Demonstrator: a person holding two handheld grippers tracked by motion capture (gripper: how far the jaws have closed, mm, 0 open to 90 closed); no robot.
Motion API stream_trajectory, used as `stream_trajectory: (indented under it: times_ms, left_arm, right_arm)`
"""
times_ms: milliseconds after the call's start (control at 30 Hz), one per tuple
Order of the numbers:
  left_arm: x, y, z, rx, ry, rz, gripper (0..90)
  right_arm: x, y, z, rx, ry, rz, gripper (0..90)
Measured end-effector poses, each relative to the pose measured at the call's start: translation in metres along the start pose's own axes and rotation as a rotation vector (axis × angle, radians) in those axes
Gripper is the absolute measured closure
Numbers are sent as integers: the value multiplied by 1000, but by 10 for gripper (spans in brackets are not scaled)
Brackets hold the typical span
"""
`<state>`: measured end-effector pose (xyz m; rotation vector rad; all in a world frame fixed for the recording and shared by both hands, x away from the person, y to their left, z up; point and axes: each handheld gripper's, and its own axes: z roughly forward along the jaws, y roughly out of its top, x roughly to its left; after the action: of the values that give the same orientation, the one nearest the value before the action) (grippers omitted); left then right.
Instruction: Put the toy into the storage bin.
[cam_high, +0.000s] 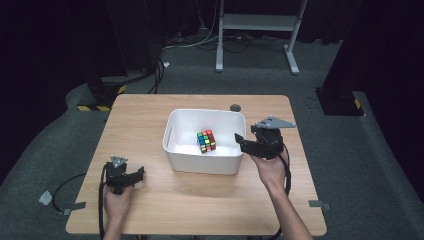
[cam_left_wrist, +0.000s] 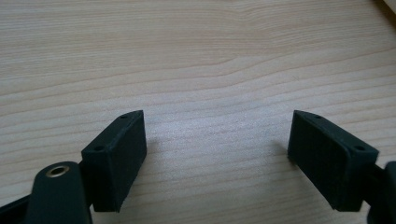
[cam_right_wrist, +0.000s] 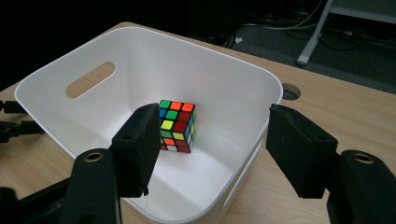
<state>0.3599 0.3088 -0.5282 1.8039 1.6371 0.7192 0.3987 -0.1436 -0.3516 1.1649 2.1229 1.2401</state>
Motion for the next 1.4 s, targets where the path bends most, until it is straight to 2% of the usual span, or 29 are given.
stream_trajectory:
  times_ms: [633,1400]
  left_arm:
    - [0,0,0,0,0,0,196]
    - [0,0,0,0,0,0,196]
  right_arm:
    - [-12,-6,-15,-32,-17,20,358]
    - [-34,-22,-40,-84,-56,79,358]
